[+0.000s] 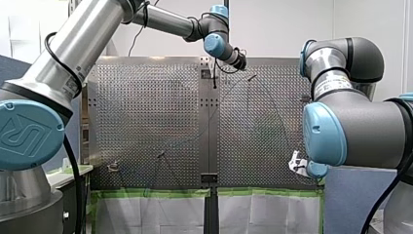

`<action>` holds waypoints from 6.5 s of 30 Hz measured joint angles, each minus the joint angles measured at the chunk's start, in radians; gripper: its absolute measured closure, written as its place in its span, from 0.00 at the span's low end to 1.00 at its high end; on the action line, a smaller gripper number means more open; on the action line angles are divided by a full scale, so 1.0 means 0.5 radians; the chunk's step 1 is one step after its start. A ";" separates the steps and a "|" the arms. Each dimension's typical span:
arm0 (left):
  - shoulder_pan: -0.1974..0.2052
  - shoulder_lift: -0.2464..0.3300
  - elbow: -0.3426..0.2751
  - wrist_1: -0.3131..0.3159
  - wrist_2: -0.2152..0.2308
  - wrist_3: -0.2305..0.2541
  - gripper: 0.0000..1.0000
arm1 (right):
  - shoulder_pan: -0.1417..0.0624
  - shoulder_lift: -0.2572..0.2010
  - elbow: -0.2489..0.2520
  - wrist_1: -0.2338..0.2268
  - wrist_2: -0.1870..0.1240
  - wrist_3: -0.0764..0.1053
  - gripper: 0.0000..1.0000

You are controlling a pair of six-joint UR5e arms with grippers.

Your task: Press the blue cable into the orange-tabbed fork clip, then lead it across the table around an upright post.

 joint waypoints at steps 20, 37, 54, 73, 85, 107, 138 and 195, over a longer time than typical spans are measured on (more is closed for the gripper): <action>0.072 0.137 -0.219 0.045 -0.142 -0.074 0.00 | 0.001 0.000 -0.003 0.002 -0.025 -0.004 1.00; 0.164 0.450 -0.534 0.358 -0.139 -0.293 0.00 | 0.013 0.000 -0.005 0.001 -0.031 -0.010 1.00; 0.150 0.717 -0.829 0.653 -0.147 -0.304 0.00 | 0.031 0.000 -0.010 0.003 -0.041 -0.018 1.00; 0.146 0.730 -1.179 1.003 -0.146 -0.311 0.00 | 0.045 0.000 -0.010 0.003 -0.040 -0.018 1.00; 0.146 0.730 -1.401 1.225 -0.151 -0.312 0.00 | 0.053 0.000 -0.011 0.003 -0.039 -0.016 1.00; 0.146 0.730 -1.806 1.411 -0.176 -0.327 0.00 | 0.067 0.000 -0.011 0.003 -0.039 -0.016 1.00; 0.216 0.727 -2.395 1.656 -0.328 -0.289 0.00 | 0.079 0.000 -0.012 0.003 -0.041 -0.018 1.00; 0.465 0.614 -2.878 2.325 -0.225 -0.177 0.00 | 0.104 0.000 -0.018 -0.043 -0.041 -0.021 1.00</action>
